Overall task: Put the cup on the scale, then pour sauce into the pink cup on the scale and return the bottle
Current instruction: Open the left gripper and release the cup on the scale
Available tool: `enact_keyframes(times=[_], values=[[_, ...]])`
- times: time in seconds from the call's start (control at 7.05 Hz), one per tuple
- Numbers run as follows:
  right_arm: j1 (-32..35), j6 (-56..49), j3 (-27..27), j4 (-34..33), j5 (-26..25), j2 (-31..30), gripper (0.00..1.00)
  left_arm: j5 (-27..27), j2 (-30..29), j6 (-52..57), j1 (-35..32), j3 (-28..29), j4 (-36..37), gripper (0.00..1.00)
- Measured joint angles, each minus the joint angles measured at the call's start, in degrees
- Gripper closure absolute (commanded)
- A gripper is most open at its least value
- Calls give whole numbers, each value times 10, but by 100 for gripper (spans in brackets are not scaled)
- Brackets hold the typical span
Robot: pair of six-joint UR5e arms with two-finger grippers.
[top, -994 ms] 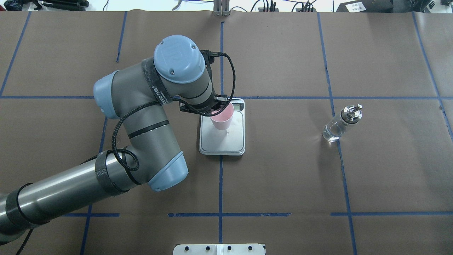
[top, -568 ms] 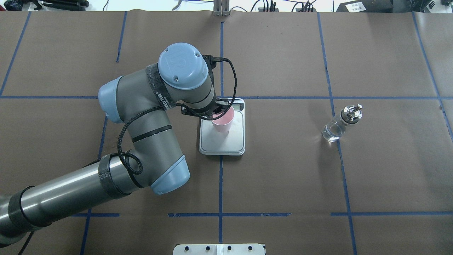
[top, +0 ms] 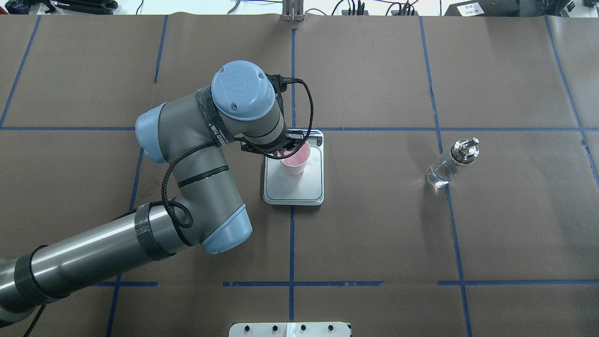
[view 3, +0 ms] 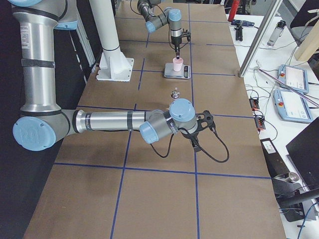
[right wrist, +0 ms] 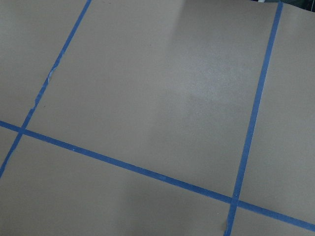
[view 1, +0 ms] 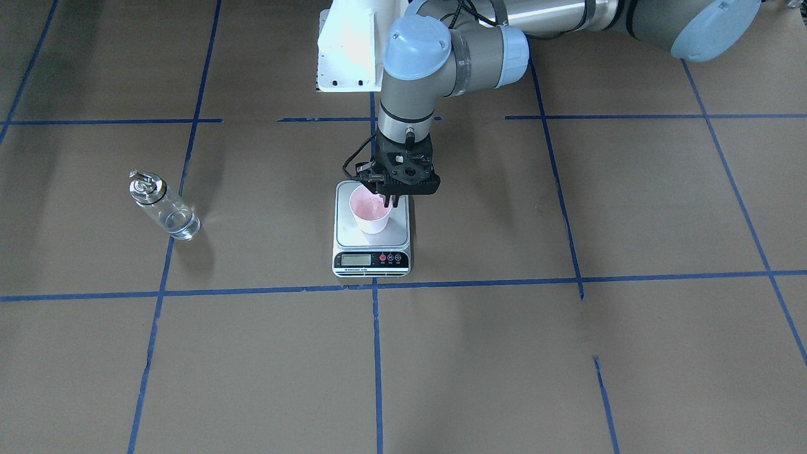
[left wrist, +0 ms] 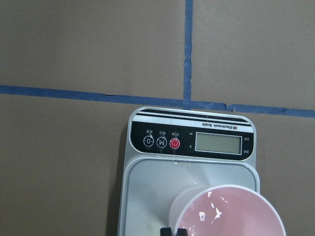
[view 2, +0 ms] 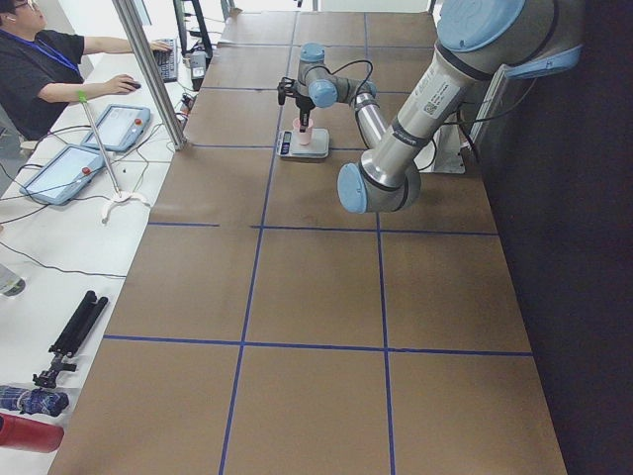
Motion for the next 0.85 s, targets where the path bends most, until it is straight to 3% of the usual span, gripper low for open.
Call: enact_keyframes(times=[0.43,0.85], values=[[-1,1,2,0,0,0,0,1,12,26,-6,-27,5,0],[-1,1,5,8,1,1,0,-2,60,121,-42,-117,50,0]])
